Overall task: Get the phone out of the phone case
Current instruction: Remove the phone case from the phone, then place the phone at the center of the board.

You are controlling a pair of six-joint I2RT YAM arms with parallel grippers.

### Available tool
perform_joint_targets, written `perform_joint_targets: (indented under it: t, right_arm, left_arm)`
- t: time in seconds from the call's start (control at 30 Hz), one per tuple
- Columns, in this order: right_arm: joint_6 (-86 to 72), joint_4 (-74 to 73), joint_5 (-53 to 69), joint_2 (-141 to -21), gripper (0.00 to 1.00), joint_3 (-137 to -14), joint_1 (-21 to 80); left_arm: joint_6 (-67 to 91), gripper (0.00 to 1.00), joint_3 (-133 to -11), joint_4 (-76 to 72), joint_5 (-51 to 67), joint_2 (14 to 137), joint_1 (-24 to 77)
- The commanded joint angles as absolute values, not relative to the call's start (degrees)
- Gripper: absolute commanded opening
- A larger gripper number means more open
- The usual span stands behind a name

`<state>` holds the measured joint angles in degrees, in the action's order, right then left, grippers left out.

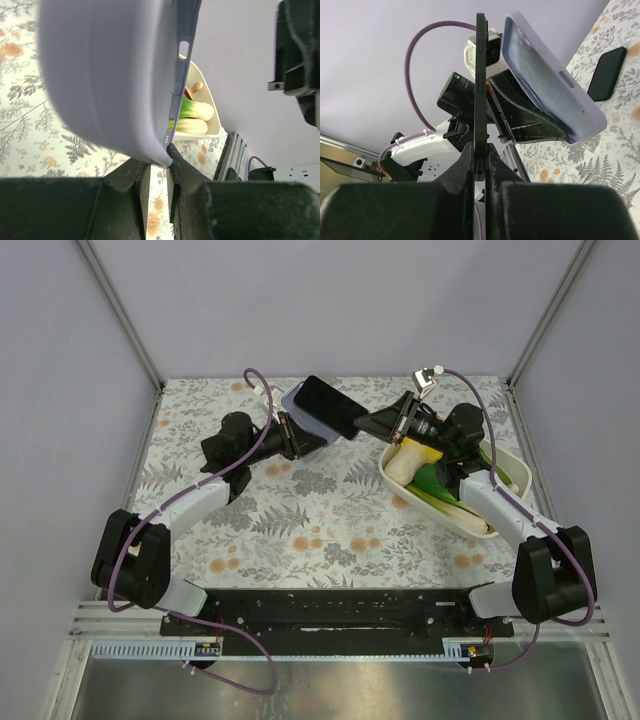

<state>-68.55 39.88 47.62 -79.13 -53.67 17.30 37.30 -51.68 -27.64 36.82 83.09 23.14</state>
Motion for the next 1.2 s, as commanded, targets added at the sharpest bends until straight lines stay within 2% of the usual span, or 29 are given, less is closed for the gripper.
perform_joint_targets:
  t: [0.0,0.2,0.63,0.83,1.17]
  right_arm:
    - [-65.48,42.19,47.72,-74.88,0.0,-55.29,16.0]
    - [-58.64,35.78,48.78,-72.43,0.0,-52.39,15.64]
    - [-41.49,28.3,52.21,-75.93,0.0,-39.47,16.52]
    - [-36.83,27.16,53.7,-83.04,0.0,-36.21,17.31]
    - [-34.54,29.26,49.84,-93.41,0.0,-38.58,20.74]
  left_arm:
    - [36.48,0.0,-50.45,-28.39,39.55,81.04,20.75]
    - [34.81,0.0,-49.22,-26.89,41.83,77.88,15.74]
    - [19.43,0.0,-58.79,-3.26,47.11,70.4,8.7]
    - [19.07,0.0,-60.99,-1.5,47.63,70.93,8.61]
    - [19.16,0.0,-61.09,-1.41,48.51,71.11,8.53]
